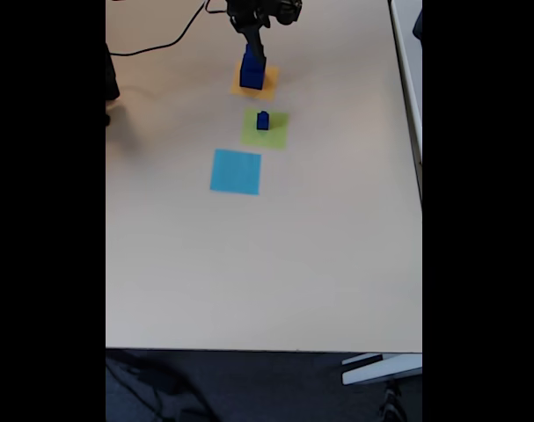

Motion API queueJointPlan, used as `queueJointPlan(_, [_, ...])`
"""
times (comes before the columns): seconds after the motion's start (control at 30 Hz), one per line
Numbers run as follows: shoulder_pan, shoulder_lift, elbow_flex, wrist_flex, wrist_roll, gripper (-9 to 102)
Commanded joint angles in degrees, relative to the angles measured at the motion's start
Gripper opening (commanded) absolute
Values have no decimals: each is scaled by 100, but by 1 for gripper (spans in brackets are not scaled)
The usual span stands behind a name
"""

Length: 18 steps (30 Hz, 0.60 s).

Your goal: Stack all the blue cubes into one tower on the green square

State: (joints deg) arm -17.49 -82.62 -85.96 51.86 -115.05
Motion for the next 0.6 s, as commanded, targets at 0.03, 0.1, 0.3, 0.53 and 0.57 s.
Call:
queueJointPlan(0.03, [-53,-624,-220,0,97,45])
queueJointPlan(0.1, [-53,-686,-360,-9,132,45])
queueJointPlan(0.3, [-53,-738,-554,-44,176,43])
queueJointPlan(0.53, [-9,-729,-562,-53,202,39])
queueJointPlan(0.57, [0,-729,-571,-62,202,38])
